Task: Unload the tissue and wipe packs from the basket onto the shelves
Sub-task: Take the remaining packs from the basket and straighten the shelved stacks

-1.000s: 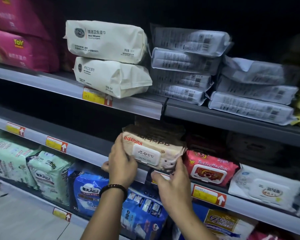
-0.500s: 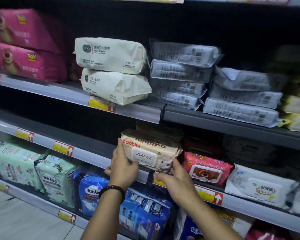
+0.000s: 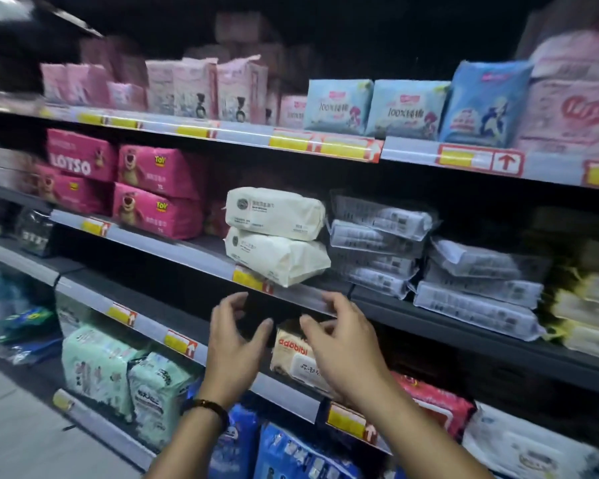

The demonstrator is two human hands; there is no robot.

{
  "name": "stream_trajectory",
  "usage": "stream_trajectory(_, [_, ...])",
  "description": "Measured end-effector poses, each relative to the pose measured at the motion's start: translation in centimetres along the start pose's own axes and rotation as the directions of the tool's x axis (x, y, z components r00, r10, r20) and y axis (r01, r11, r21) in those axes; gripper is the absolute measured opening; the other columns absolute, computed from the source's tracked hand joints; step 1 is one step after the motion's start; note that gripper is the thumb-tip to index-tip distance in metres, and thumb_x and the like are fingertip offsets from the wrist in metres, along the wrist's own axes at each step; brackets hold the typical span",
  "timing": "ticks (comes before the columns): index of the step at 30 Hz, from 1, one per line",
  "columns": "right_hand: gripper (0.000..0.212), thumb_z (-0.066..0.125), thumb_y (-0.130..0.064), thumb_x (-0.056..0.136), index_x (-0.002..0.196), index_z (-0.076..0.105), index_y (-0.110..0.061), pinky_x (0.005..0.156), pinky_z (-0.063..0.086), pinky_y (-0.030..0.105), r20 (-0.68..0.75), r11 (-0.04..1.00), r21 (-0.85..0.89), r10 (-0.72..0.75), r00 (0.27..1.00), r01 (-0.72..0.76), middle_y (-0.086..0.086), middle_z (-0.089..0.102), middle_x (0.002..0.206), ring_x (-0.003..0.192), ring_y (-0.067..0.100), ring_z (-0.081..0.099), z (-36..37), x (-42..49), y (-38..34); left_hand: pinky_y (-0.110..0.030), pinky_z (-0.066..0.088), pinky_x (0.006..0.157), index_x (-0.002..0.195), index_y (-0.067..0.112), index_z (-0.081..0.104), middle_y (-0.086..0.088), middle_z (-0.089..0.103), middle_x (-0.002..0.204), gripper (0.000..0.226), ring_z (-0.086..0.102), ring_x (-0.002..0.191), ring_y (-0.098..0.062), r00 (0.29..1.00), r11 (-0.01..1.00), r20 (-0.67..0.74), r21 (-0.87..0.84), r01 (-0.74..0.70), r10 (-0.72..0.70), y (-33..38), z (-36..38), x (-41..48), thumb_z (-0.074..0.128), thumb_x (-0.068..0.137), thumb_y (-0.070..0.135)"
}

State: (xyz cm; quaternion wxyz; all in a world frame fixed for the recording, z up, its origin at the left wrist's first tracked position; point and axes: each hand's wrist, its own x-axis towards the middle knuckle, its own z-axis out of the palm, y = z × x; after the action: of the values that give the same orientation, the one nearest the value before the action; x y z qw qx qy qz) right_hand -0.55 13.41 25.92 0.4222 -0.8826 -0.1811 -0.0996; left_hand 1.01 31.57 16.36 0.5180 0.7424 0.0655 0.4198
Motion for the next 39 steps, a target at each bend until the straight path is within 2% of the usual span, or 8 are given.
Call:
stream_trajectory(4, [0.072, 0.073, -0.045, 0.091, 0.154, 0.042, -0.031, 0.103, 0.048, 0.033, 0.029, 0.985, 0.126, 0.118, 0.993, -0.121, -0.004, 0.052, 0.147, 0.126, 0.019, 0.058, 0.3, 2.7, -3.6, -0.045, 0.039, 0.120, 0.151, 0.020, 0.037, -0.001, 0.042, 0.149, 0.100, 0.044, 0.140, -0.021, 0.994, 0.997, 0.105, 0.074, 0.020, -0.028, 3.0, -2.9, 7.9, 0.091, 0.073, 0.050])
stream_trajectory(10, [0.099, 0.079, -0.053, 0.066, 0.153, 0.032, -0.054, 0.088, 0.064, 0.048, 0.082, 0.934, 0.284, 0.202, 0.976, -0.217, -0.014, 0.067, 0.121, 0.104, 0.024, 0.075, 1.8, 6.0, -5.7, -0.047, 0.033, 0.126, 0.165, 0.028, 0.000, 0.003, 0.033, 0.165, 0.159, 0.036, 0.151, -0.016, 0.954, 0.997, 0.292, 0.065, 0.046, -0.063, 3.9, -4.0, 17.2, 0.086, 0.044, 0.085])
stream_trajectory(13, [0.111, 0.086, -0.025, 0.081, 0.165, 0.017, -0.046, 0.076, 0.065, 0.040, 0.184, 0.889, 0.365, 0.222, 0.958, -0.276, -0.012, 0.070, 0.112, 0.092, 0.024, 0.079, 2.2, 6.6, -6.4, -0.043, 0.047, 0.117, 0.163, 0.027, 0.006, 0.007, 0.053, 0.151, 0.154, 0.057, 0.135, -0.012, 0.927, 0.996, 0.370, -0.041, 0.074, -0.053, 3.3, -3.2, 19.4, 0.093, 0.044, 0.074])
stream_trajectory(21, [0.121, 0.082, -0.025, 0.081, 0.166, 0.000, -0.049, 0.059, 0.061, 0.031, 0.360, 0.896, 0.334, 0.165, 0.918, -0.292, 0.001, 0.070, 0.123, 0.087, 0.027, 0.081, 3.4, 9.8, -8.4, -0.055, 0.046, 0.114, 0.144, 0.041, 0.027, 0.025, 0.061, 0.132, 0.117, 0.064, 0.125, -0.008, 0.965, 0.999, 0.262, -0.041, 0.001, 0.010, 0.3, -4.6, 20.7, 0.089, 0.053, 0.077])
stream_trajectory(25, [0.106, 0.080, -0.029, 0.082, 0.165, 0.017, -0.044, 0.061, 0.060, 0.033, 0.349, 0.906, 0.329, 0.145, 0.926, -0.266, 0.000, 0.072, 0.115, 0.091, 0.031, 0.080, 4.1, 12.0, -7.8, -0.064, 0.045, 0.110, 0.142, 0.057, 0.024, 0.029, 0.062, 0.132, 0.129, 0.066, 0.125, -0.019, 0.971, 0.996, 0.237, 0.086, -0.003, -0.017, -1.4, -5.2, 21.5, 0.097, 0.037, 0.076])
stream_trajectory(32, [0.065, 0.078, -0.026, 0.088, 0.142, 0.043, -0.030, 0.067, 0.060, 0.037, 0.351, 0.894, 0.349, 0.154, 0.924, -0.282, 0.001, 0.070, 0.112, 0.100, 0.036, 0.078, 3.1, 12.5, -5.6, -0.054, 0.032, 0.112, 0.145, 0.031, 0.021, 0.019, 0.058, 0.119, 0.125, 0.062, 0.126, -0.030, 0.997, 0.947, 0.075, 0.321, 0.003, -0.028, 2.5, -3.2, 19.1, 0.101, 0.052, 0.055])
stream_trajectory(34, [0.044, 0.077, -0.024, 0.090, 0.120, 0.047, -0.037, 0.065, 0.057, 0.037, 0.338, 0.886, 0.379, 0.136, 0.931, -0.267, 0.001, 0.071, 0.111, 0.091, 0.034, 0.080, 2.6, 12.5, -5.1, -0.054, 0.030, 0.110, 0.146, 0.030, 0.021, 0.019, 0.058, 0.119, 0.124, 0.062, 0.127, -0.030, 0.998, 0.945, 0.060, 0.327, 0.009, -0.030, 3.1, -2.8, 18.3, 0.100, 0.054, 0.054])
stream_trajectory(39, [0.044, 0.076, -0.024, 0.089, 0.126, 0.055, -0.035, 0.053, 0.054, 0.031, 0.299, 0.868, 0.426, 0.129, 0.945, -0.254, 0.000, 0.072, 0.114, 0.074, 0.027, 0.073, 1.2, 12.0, -3.6, -0.054, 0.031, 0.109, 0.143, 0.032, 0.021, 0.023, 0.060, 0.110, 0.122, 0.064, 0.124, -0.029, 0.996, 0.939, 0.083, 0.343, 0.010, -0.041, 3.9, -1.2, 17.0, 0.098, 0.053, 0.059])
